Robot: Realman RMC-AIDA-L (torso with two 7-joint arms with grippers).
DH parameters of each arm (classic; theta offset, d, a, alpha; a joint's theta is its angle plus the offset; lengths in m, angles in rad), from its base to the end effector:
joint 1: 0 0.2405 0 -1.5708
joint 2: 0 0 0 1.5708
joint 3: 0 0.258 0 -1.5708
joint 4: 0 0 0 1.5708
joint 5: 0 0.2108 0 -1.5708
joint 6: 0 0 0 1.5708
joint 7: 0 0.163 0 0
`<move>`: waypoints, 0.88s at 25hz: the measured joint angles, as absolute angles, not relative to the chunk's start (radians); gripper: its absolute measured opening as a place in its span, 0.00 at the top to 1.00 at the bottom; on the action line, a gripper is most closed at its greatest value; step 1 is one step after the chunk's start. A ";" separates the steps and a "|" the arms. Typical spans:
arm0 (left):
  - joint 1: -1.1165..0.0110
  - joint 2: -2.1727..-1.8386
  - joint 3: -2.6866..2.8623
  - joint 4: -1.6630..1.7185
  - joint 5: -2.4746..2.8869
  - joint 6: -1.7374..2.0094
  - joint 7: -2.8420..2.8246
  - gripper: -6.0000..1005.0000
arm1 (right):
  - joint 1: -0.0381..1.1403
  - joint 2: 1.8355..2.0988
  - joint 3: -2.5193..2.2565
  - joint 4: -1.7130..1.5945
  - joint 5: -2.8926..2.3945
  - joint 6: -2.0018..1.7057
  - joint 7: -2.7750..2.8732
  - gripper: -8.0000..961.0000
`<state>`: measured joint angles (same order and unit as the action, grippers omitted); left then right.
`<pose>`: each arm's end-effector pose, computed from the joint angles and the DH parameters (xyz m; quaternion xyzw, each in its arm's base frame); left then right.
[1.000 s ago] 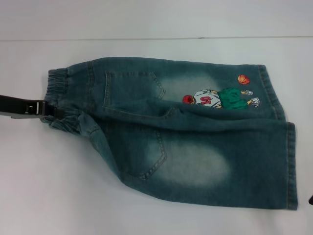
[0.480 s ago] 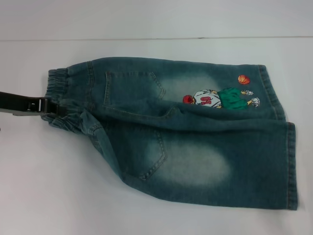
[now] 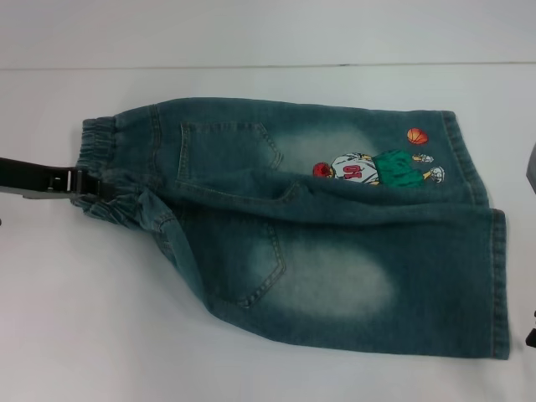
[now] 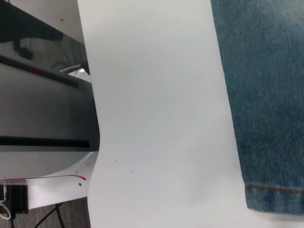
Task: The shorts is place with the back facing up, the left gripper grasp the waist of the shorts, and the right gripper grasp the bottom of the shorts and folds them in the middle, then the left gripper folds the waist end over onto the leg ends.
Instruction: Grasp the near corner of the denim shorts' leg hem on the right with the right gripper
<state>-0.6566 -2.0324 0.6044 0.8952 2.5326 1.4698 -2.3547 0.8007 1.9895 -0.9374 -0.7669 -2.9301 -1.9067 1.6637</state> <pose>-0.2868 0.3850 0.0382 -0.8056 -0.5574 -0.0581 0.1923 0.2811 0.3180 0.0237 0.9279 -0.1886 0.2932 0.1323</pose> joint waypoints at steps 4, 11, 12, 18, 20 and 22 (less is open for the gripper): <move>-0.657 -2.032 0.606 0.894 2.533 1.469 -2.355 0.95 | 0.808 1.996 -0.947 -0.765 -2.930 -1.898 1.664 0.11; -0.656 -2.031 0.608 0.894 2.533 1.470 -2.355 0.95 | 0.817 2.000 -0.974 -0.735 -2.930 -1.871 1.671 0.11; -0.655 -2.031 0.608 0.894 2.533 1.470 -2.355 0.95 | 0.817 2.001 -0.978 -0.732 -2.930 -1.870 1.673 0.11; -0.655 -2.031 0.609 0.894 2.533 1.469 -2.355 0.95 | 0.818 2.006 -0.989 -0.729 -2.930 -1.860 1.675 0.11; -0.655 -2.031 0.609 0.894 2.533 1.469 -2.354 0.95 | 0.818 2.007 -0.989 -0.729 -2.930 -1.856 1.675 0.11; -0.655 -2.031 0.609 0.894 2.533 1.469 -2.353 0.95 | 0.818 2.009 -0.990 -0.729 -2.930 -1.853 1.675 0.11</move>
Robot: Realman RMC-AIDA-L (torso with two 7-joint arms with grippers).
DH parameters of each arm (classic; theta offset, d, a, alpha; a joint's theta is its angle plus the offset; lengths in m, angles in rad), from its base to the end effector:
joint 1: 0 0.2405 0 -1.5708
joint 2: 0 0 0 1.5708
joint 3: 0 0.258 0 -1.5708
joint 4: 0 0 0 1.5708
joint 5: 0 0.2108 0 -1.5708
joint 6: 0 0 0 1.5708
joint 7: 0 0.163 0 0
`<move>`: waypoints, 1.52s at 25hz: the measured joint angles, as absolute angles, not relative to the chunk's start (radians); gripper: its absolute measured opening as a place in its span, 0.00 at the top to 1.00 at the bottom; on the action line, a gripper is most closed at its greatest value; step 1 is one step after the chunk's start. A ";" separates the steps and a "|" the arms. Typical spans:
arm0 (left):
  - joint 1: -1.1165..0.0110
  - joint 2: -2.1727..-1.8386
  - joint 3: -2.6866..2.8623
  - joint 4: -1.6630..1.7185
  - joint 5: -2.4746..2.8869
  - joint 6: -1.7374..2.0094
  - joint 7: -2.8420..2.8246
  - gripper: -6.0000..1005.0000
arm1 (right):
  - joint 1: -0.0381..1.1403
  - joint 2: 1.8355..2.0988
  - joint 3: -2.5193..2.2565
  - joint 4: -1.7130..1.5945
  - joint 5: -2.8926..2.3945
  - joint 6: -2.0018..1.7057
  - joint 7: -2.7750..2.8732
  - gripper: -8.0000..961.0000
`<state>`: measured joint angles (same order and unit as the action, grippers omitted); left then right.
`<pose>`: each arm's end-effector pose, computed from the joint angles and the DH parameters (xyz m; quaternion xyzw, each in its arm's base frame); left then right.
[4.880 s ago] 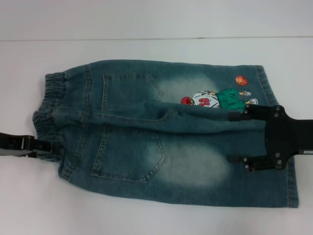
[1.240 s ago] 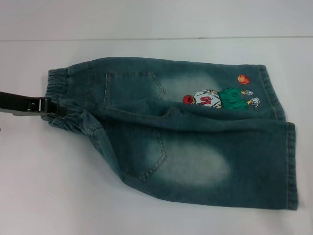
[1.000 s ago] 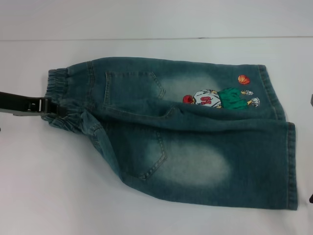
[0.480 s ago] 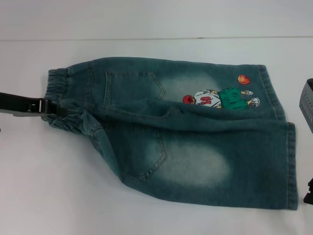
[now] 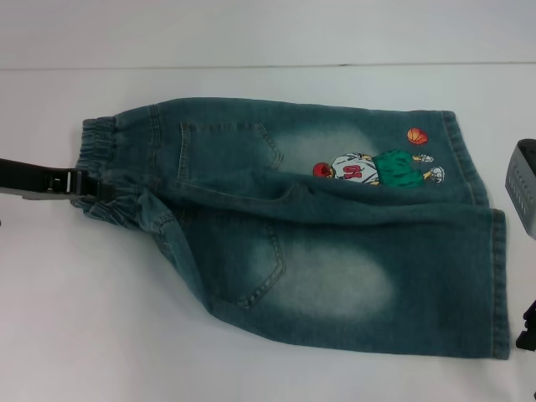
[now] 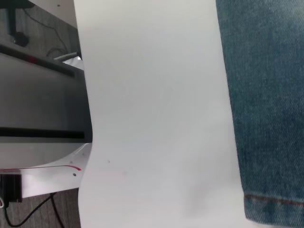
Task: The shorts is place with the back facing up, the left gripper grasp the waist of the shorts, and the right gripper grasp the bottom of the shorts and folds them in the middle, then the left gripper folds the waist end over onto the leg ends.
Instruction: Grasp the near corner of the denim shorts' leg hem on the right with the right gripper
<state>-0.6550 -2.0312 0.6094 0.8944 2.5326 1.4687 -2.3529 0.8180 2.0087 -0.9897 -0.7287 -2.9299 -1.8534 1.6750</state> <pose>-0.2875 0.3846 0.0381 -0.8065 -0.5563 -0.0558 0.1925 0.2799 0.3202 0.0087 0.9250 -0.1716 0.3106 0.1357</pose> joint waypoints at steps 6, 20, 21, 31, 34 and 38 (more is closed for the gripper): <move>-0.653 -2.032 0.610 0.894 2.533 1.468 -2.350 0.95 | 0.820 2.013 -0.991 -0.725 -2.927 -1.842 1.671 0.11; -0.649 -2.033 0.613 0.885 2.533 1.460 -2.345 0.95 | 0.836 2.031 -0.980 -0.729 -2.899 -1.835 1.644 0.11; -0.649 -2.032 0.613 0.879 2.533 1.457 -2.344 0.95 | 0.836 2.031 -0.977 -0.731 -2.895 -1.835 1.643 0.11; -0.651 -2.031 0.616 0.864 2.539 1.443 -2.342 0.95 | 0.842 2.020 -0.963 -0.739 -2.863 -1.838 1.634 0.11; -0.652 -2.031 0.617 0.863 2.540 1.443 -2.342 0.95 | 0.842 2.021 -0.954 -0.740 -2.858 -1.837 1.622 0.11; -0.654 -2.032 0.618 0.859 2.540 1.443 -2.341 0.95 | 0.844 2.019 -0.927 -0.746 -2.857 -1.836 1.609 0.11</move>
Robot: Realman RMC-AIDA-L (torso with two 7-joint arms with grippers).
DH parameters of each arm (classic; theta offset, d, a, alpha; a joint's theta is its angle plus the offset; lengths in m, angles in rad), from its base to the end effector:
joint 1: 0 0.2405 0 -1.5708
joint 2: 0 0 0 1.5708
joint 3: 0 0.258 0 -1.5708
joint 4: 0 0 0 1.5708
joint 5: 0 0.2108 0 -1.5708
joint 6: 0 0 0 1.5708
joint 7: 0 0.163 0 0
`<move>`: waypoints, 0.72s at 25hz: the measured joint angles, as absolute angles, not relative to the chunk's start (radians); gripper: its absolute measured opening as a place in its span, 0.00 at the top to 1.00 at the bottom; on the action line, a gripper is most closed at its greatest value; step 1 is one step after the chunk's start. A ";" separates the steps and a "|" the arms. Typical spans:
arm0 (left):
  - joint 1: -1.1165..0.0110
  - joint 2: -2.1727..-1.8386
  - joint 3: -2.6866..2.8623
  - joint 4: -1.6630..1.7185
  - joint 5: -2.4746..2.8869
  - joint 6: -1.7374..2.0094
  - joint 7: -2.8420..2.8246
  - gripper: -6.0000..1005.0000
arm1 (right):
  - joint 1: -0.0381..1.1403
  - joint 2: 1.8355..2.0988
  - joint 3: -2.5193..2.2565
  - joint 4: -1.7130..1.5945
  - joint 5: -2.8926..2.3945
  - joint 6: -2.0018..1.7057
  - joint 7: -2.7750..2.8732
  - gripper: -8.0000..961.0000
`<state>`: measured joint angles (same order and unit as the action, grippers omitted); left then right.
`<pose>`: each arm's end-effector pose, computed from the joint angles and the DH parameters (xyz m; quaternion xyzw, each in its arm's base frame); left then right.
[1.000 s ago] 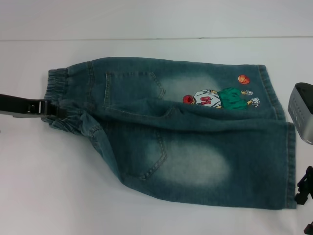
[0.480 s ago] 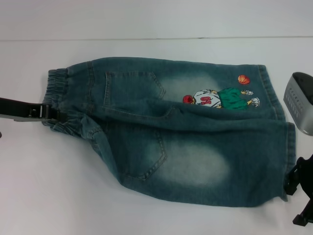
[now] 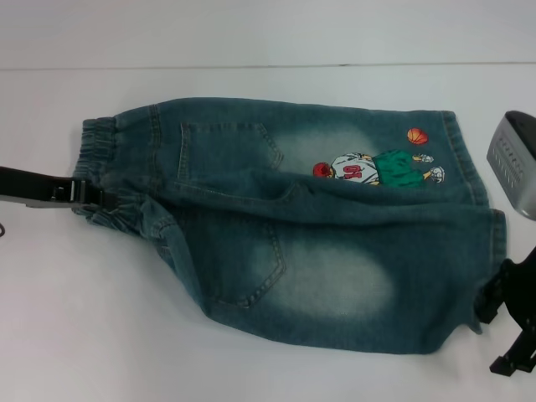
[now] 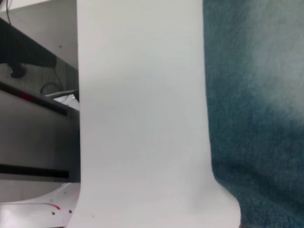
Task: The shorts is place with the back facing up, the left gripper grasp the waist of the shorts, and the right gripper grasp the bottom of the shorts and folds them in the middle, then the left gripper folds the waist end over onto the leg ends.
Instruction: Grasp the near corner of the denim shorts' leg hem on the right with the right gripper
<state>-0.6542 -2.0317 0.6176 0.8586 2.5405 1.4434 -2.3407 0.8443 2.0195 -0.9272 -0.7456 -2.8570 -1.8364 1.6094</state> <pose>-0.2929 0.3828 0.0305 -0.8058 -0.5588 -0.0481 0.1897 0.2583 0.3343 0.0004 0.9523 -0.1315 0.2483 0.1191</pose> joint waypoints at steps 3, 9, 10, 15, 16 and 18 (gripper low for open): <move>-0.655 -2.032 0.618 0.855 2.540 1.440 -2.341 0.95 | 0.844 2.019 -0.910 -0.754 -2.856 -1.836 1.600 0.11; -0.653 -2.033 0.618 0.853 2.540 1.433 -2.341 0.95 | 0.845 2.020 -0.881 -0.764 -2.853 -1.837 1.582 0.12; -0.653 -2.033 0.618 0.853 2.540 1.432 -2.341 0.95 | 0.845 2.020 -0.881 -0.765 -2.849 -1.837 1.582 0.12; -0.653 -2.033 0.618 0.851 2.540 1.432 -2.338 0.95 | 0.843 2.019 -0.878 -0.767 -2.825 -1.836 1.573 0.12; -0.653 -2.033 0.618 0.851 2.540 1.432 -2.337 0.95 | 0.843 2.018 -0.878 -0.767 -2.822 -1.836 1.572 0.12; -0.652 -2.033 0.618 0.851 2.540 1.432 -2.337 0.95 | 0.842 2.018 -0.880 -0.768 -2.820 -1.833 1.571 0.12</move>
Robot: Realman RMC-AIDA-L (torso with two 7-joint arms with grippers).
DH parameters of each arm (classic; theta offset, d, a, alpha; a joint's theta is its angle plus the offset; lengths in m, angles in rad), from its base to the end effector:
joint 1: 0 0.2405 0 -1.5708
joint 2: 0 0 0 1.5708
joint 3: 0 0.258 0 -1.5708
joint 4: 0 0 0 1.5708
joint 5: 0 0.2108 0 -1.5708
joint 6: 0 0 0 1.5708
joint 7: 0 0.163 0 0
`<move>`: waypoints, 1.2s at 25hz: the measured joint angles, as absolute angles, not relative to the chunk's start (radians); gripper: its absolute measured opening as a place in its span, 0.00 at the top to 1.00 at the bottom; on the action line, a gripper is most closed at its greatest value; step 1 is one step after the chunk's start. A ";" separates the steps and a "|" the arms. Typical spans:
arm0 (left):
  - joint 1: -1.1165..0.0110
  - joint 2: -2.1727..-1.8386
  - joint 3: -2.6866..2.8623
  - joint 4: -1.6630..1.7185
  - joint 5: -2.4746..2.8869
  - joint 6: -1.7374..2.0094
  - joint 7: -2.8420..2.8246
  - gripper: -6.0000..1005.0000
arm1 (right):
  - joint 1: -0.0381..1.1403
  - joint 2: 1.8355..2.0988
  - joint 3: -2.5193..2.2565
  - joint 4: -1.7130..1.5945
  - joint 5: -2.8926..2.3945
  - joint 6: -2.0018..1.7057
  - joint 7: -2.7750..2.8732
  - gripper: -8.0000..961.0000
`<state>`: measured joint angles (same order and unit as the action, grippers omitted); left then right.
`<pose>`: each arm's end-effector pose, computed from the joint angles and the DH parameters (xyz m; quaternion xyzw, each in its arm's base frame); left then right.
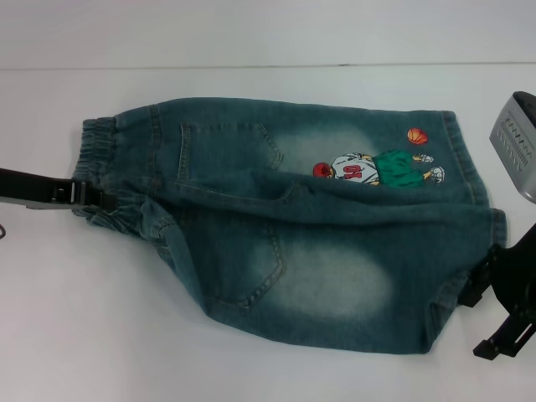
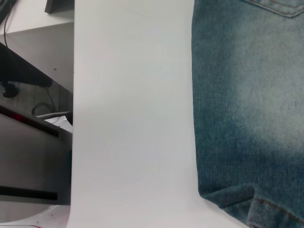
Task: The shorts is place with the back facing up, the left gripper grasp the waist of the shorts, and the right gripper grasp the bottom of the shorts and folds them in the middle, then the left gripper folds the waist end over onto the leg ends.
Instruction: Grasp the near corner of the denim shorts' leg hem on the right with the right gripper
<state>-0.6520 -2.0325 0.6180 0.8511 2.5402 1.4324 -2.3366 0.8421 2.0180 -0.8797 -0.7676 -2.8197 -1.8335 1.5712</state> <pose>-0.2948 0.3826 0.0291 -0.8049 -0.5596 -0.0481 0.1917 0.2515 0.3405 0.0025 0.9647 -0.1174 0.2121 0.1024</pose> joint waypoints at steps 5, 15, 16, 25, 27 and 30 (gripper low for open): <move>-0.651 -2.034 0.618 0.843 2.540 1.431 -2.332 0.95 | 0.842 2.016 -0.877 -0.781 -2.818 -1.826 1.571 0.12; -0.653 -2.030 0.618 0.822 2.540 1.416 -2.326 0.95 | 0.836 2.025 -0.879 -0.812 -2.788 -1.813 1.565 0.12; -0.653 -2.030 0.618 0.822 2.540 1.416 -2.325 0.95 | 0.836 2.027 -0.880 -0.814 -2.788 -1.808 1.564 0.12; -0.649 -2.032 0.618 0.822 2.540 1.416 -2.320 0.95 | 0.840 2.035 -0.876 -0.823 -2.769 -1.778 1.551 0.13; -0.649 -2.032 0.618 0.822 2.540 1.416 -2.319 0.95 | 0.839 2.034 -0.876 -0.832 -2.756 -1.777 1.547 0.13; -0.649 -2.032 0.618 0.822 2.540 1.416 -2.319 0.95 | 0.836 2.034 -0.880 -0.840 -2.740 -1.775 1.544 0.13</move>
